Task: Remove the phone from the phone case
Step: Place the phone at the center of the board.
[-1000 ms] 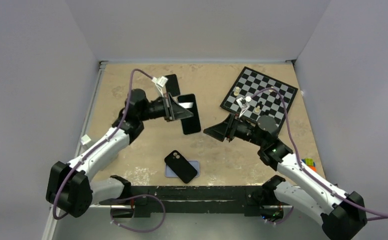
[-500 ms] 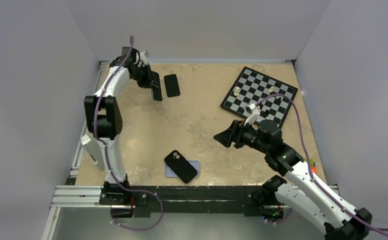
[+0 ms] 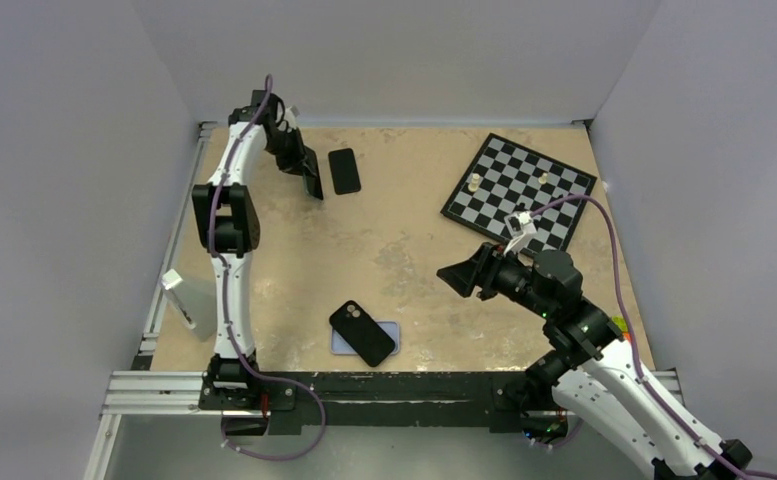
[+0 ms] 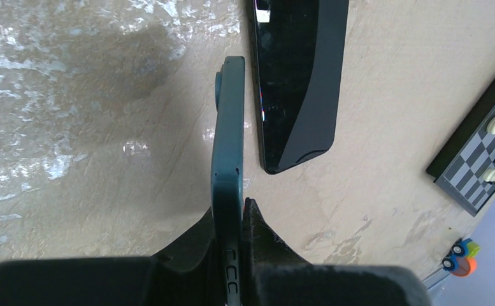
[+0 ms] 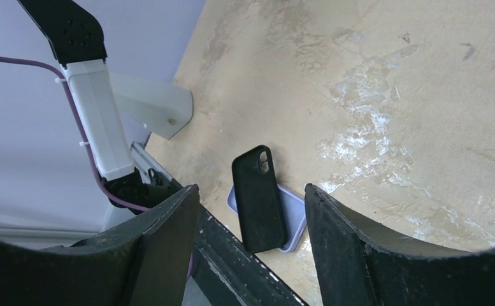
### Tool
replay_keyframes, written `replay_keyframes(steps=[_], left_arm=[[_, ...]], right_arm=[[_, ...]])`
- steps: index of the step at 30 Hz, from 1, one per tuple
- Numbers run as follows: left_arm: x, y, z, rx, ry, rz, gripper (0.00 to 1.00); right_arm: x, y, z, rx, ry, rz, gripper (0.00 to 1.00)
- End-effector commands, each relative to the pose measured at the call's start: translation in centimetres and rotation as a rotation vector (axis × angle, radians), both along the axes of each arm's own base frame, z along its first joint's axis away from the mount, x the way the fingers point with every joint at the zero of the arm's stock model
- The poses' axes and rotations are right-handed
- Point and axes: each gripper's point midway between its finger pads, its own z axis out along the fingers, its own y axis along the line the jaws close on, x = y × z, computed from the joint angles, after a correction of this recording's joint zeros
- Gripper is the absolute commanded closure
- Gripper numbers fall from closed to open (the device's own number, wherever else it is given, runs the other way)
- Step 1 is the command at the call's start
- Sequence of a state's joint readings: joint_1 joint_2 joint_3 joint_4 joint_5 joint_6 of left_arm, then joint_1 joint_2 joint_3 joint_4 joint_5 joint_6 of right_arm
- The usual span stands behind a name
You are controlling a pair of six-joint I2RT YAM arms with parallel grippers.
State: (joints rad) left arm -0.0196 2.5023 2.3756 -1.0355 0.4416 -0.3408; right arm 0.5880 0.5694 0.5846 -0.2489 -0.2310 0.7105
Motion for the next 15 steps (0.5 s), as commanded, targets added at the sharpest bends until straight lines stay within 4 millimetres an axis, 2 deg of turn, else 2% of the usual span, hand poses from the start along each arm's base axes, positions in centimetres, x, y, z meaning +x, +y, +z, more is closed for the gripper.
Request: replay_keyframes(steps=[1, 6, 9, 12, 15], left_arm=[[1.8, 0.1, 1.6, -0.072, -0.037, 0.064, 1.00], [2.9, -0.9, 0.5, -0.139, -0.030, 0.067, 0.97], [3.3, -0.7, -0.2, -0.128, -0.036, 0.073, 0.94], [3.8, -0.6, -0.7, -0.119, -0.046, 0.075, 0.89], [4.3, -0.8, -0.4, -0.136, -0.066, 0.070, 0.80]], right_arm=[[0.6, -0.2, 1.5, 0.029, -0.024, -0.038, 0.35], [0.7, -0.1, 1.6, 0.051, -0.024, -0.042, 0.37], [0.7, -0.1, 1.6, 0.056, -0.023, -0.044, 0.37], [0.7, -0.2, 1.7, 0.060, -0.023, -0.049, 0.37], [0.8, -0.2, 1.5, 0.063, -0.018, -0.054, 0.38]])
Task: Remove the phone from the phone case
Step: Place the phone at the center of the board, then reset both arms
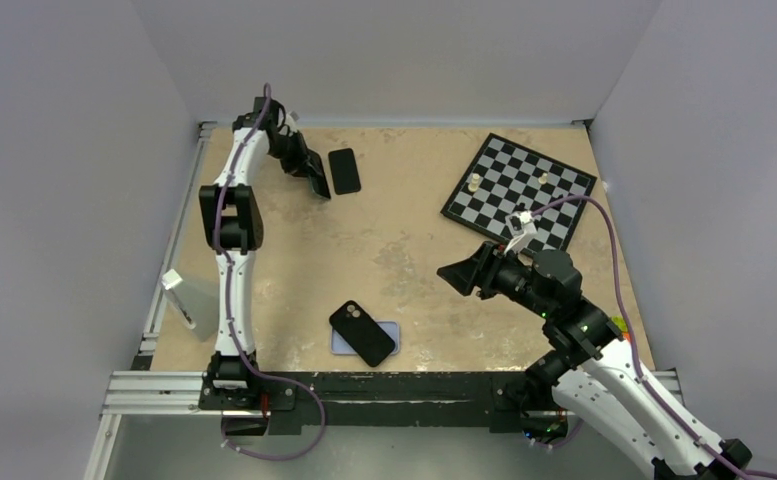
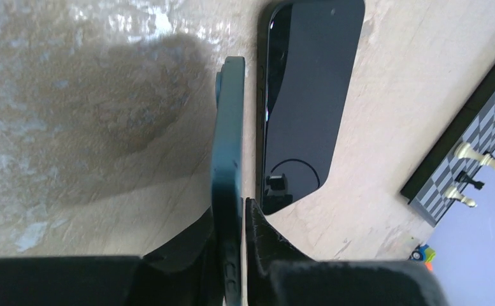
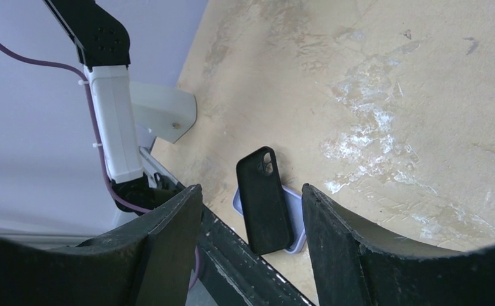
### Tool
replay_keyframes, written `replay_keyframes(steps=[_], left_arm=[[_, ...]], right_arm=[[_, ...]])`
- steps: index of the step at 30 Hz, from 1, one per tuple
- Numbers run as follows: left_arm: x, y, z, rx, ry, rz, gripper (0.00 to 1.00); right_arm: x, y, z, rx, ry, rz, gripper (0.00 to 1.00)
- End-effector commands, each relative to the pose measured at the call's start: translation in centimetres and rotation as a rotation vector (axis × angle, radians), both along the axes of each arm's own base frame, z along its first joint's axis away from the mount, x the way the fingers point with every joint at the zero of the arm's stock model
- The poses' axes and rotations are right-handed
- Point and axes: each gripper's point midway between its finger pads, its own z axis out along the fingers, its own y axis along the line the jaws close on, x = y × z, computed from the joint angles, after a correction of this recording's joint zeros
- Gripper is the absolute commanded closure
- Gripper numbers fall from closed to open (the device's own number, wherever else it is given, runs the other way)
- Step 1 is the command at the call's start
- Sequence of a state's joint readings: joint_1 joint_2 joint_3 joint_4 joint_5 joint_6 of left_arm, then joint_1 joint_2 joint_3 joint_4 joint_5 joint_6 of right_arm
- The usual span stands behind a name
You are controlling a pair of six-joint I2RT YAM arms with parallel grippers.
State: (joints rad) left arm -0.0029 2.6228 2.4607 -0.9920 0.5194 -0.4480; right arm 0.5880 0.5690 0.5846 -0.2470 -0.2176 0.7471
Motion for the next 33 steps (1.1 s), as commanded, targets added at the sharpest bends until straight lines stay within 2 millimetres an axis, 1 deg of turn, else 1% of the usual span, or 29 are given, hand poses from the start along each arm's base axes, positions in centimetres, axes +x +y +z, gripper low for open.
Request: replay_keyframes(steps=[1, 3, 4, 8, 11, 12, 13, 14, 16, 17, 18, 20, 21, 23, 24, 26, 27, 28, 30, 32, 33], left_arm=[[2.5, -0.1, 2.2, -0.021, -0.112, 0.008, 0.76], [2.7, -0.1, 2.4, -0.018, -0.123, 0.006, 0.71], [2.8, -0.1, 2.5, -0.019, -0.133, -0.001, 0.66], [2.7, 0.5, 3.0, 0.029, -0.154, -0.017, 0.54], [2.9, 1.6, 5.0, 0.096, -0.195, -0.004, 0.47], [2.8, 2.2, 5.9, 0.132, -0.209, 0.007, 0.45], [2.7, 2.9, 6.9, 0.174, -0.228, 0.021, 0.40], [2.7, 3.8, 7.9, 0.227, -0.247, 0.040, 0.32], [2.6, 5.5, 10.8, 0.323, -0.315, 0.077, 0.27], [2.6, 6.5, 12.8, 0.373, -0.357, 0.106, 0.25], [2.3, 7.0, 14.8, 0.401, -0.395, 0.119, 0.25], [1.6, 7.4, 18.8, 0.419, -0.470, 0.136, 0.25], [0.9, 7.1, 21.4, 0.409, -0.517, 0.140, 0.25], [-0.8, 5.4, 24.8, 0.368, -0.576, 0.126, 0.25], [-1.8, 4.0, 26.3, 0.331, -0.608, 0.112, 0.25], [-4.3, 0.3, 28.7, 0.243, -0.677, 0.065, 0.23], [-5.7, -1.7, 29.1, 0.204, -0.705, 0.036, 0.20], [-7.3, -3.4, 28.6, 0.178, -0.708, 0.007, 0.16], [-10.9, -6.8, 29.8, 0.130, -0.741, -0.060, 0.12], [-14.4, -9.0, 30.7, 0.071, -0.774, -0.105, 0.08], [-16.2, -9.8, 31.4, 0.041, -0.820, -0.126, 0.05]], right_arm=[[0.7, 0.0, 1.4, 0.045, -0.042, -0.030, 0.38], [0.7, 0.1, 1.3, 0.050, -0.038, -0.024, 0.38], [0.7, 0.2, 1.3, 0.053, -0.036, -0.022, 0.38], [0.7, 0.3, 1.3, 0.061, -0.036, -0.017, 0.39], [0.6, 0.4, 1.5, 0.069, -0.037, -0.014, 0.39], [0.6, 0.4, 1.5, 0.069, -0.036, -0.014, 0.39], [0.6, 0.3, 1.5, 0.066, -0.037, -0.014, 0.39], [0.6, 0.3, 1.5, 0.064, -0.036, -0.017, 0.39], [0.7, 0.0, 1.4, 0.053, -0.033, -0.030, 0.39], [0.7, -0.2, 1.2, 0.042, -0.027, -0.041, 0.39], [0.8, -0.4, 1.0, 0.033, -0.025, -0.052, 0.38], [1.1, -0.9, 1.0, 0.012, -0.024, -0.083, 0.37], [1.3, -1.3, 0.9, -0.006, -0.024, -0.106, 0.37], [1.8, -2.5, 0.7, -0.046, -0.024, -0.168, 0.34], [2.0, -3.1, 0.6, -0.066, -0.020, -0.200, 0.32], [2.6, -5.0, 0.5, -0.110, -0.021, -0.302, 0.29], [2.8, -5.9, 0.6, -0.124, -0.024, -0.347, 0.27], [2.8, -6.9, 0.7, -0.132, -0.034, -0.393, 0.25], [2.7, -8.6, 1.5, -0.136, -0.058, -0.470, 0.20], [2.2, -10.1, 2.2, -0.130, -0.084, -0.525, 0.17], [1.9, -10.8, 2.6, -0.128, -0.102, -0.547, 0.16]])
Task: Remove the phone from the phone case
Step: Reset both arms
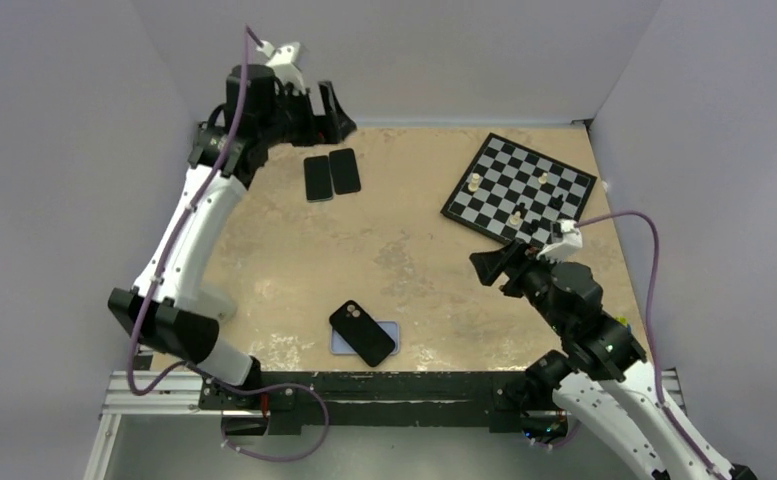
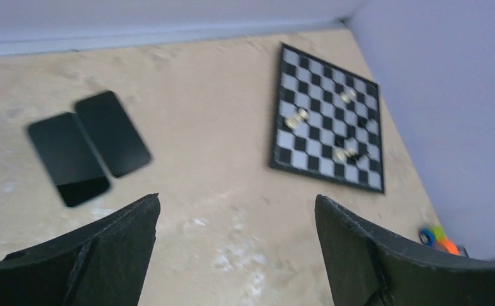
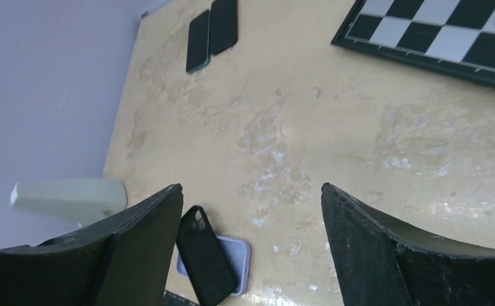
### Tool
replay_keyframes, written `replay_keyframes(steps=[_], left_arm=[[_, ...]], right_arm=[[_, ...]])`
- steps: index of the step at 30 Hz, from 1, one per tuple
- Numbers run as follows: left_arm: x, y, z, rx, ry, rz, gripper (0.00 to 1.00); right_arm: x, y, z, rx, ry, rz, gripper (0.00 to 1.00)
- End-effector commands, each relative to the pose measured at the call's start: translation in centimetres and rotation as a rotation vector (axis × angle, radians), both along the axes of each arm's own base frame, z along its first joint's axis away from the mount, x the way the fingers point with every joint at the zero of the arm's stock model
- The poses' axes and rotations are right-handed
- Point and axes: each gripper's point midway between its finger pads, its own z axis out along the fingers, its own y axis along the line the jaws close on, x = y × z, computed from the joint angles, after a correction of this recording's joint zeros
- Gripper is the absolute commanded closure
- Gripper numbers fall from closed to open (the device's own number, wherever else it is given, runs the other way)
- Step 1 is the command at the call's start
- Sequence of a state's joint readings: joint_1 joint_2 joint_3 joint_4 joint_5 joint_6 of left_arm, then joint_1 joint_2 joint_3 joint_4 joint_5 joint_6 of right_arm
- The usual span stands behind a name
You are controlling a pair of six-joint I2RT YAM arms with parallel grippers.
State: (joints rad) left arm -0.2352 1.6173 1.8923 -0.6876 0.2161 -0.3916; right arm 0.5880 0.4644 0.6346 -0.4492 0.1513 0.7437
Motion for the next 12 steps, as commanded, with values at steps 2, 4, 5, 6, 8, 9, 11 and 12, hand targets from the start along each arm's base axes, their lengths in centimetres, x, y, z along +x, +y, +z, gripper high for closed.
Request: replay_keyframes(steps=[2, 4, 5, 6, 8, 9, 11, 12], left_arm=[[-7.4, -5.1, 1.1, -0.112, -0.138, -0.172, 0.00], [-10.5, -4.4, 2.1, -0.128, -0.222, -0.186, 0.00], [-12.5, -3.2, 3.4, -0.132, -0.293, -0.174, 0.00], [-13.8, -2.2, 4.0, -0.125, -0.341, -0.156, 0.00], [-16.2, -0.2, 4.6, -0.109, -0.402, -0.114, 0.00], [-17.3, 0.6, 4.9, -0.107, -0.430, -0.097, 0.00], [-19.2, 1.7, 4.9, -0.115, -0.472, -0.077, 0.00], [-20.0, 2.2, 5.1, -0.124, -0.493, -0.069, 0.00]], right_arm=[[-0.6, -5.7, 4.2, -0.033, -0.152, -0.221, 0.15], [-1.3, -7.0, 5.9, -0.042, -0.214, -0.245, 0.14], [-1.6, -7.4, 6.6, -0.042, -0.241, -0.252, 0.13], [-2.0, -7.9, 7.3, -0.038, -0.270, -0.258, 0.13], [-2.8, -8.3, 8.6, -0.025, -0.337, -0.247, 0.12], [-3.0, -8.2, 9.0, -0.023, -0.365, -0.233, 0.12], [-3.4, -8.5, 9.5, -0.020, -0.386, -0.236, 0.09], [-3.4, -9.0, 9.8, -0.024, -0.395, -0.254, 0.08]])
